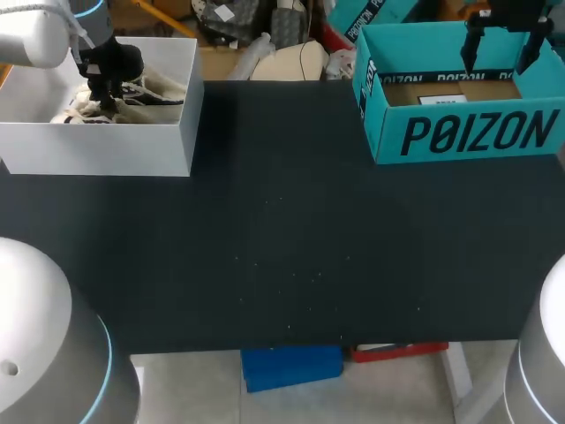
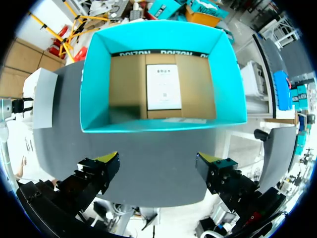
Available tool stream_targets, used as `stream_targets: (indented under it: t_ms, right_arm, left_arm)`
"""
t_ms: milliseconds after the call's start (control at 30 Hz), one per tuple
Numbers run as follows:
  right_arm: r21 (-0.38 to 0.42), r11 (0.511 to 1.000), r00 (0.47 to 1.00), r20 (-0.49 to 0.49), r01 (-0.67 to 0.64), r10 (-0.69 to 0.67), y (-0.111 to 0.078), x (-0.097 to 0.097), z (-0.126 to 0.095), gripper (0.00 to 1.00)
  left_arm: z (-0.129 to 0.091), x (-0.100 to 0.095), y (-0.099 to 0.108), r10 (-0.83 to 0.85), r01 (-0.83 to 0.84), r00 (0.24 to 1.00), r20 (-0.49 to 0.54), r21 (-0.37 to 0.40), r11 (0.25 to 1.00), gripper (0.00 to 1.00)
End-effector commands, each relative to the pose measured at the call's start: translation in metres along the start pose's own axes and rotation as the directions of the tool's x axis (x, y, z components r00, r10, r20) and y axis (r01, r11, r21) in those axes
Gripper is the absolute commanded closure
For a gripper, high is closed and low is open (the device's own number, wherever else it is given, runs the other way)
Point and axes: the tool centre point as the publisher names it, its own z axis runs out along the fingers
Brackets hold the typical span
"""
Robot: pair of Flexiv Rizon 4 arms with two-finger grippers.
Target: Take the shoe out of the shoebox, open the shoe tongue, remove and reinsert the insole, then place the shoe into the shoebox
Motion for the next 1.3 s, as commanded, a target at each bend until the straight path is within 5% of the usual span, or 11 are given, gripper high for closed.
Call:
stream_targets:
  t_ms: [33, 400, 500, 533, 633, 933, 1300]
  right_arm:
    - [0.002, 1.000, 1.000, 0.001, 0.000, 0.000, 0.001, 0.000, -0.001, 0.00]
    - [0.002, 1.000, 1.000, 0.001, 0.000, 0.000, 0.001, 0.000, -0.001, 0.00]
    - [0.002, 1.000, 1.000, 0.001, 0.000, 0.000, 0.001, 0.000, -0.001, 0.00]
    - [0.002, 1.000, 1.000, 0.001, 0.000, 0.000, 0.001, 0.000, -0.001, 0.00]
    - [0.002, 1.000, 1.000, 0.001, 0.000, 0.000, 0.001, 0.000, -0.001, 0.00]
    - [0.002, 1.000, 1.000, 0.001, 0.000, 0.000, 0.001, 0.000, -0.001, 0.00]
    - [0.002, 1.000, 1.000, 0.001, 0.000, 0.000, 0.001, 0.000, -0.001, 0.00]
  left_arm:
    - [0.022, -0.007, -0.004, 0.001, -0.001, 1.000, -0.021, -0.006, 1.000, 0.64]
    - [0.048, -0.010, -0.011, 0.011, -0.011, 0.999, -0.037, -0.018, 1.000, 0.69]
    - [0.050, -0.008, -0.011, 0.021, -0.022, 0.999, -0.046, -0.020, 1.000, 0.86]
    - [0.052, -0.007, -0.012, 0.027, -0.027, 0.998, -0.049, -0.020, 0.999, 1.00]
    - [0.051, -0.007, -0.012, 0.037, -0.038, 0.998, -0.053, -0.018, 0.999, 1.00]
    - [-0.013, -0.008, -0.017, 0.056, -0.055, 0.998, -0.008, 0.020, 0.998, 1.00]
    - [-0.161, -0.042, -0.038, 0.020, -0.022, 0.978, 0.206, 0.006, 1.000, 1.00]
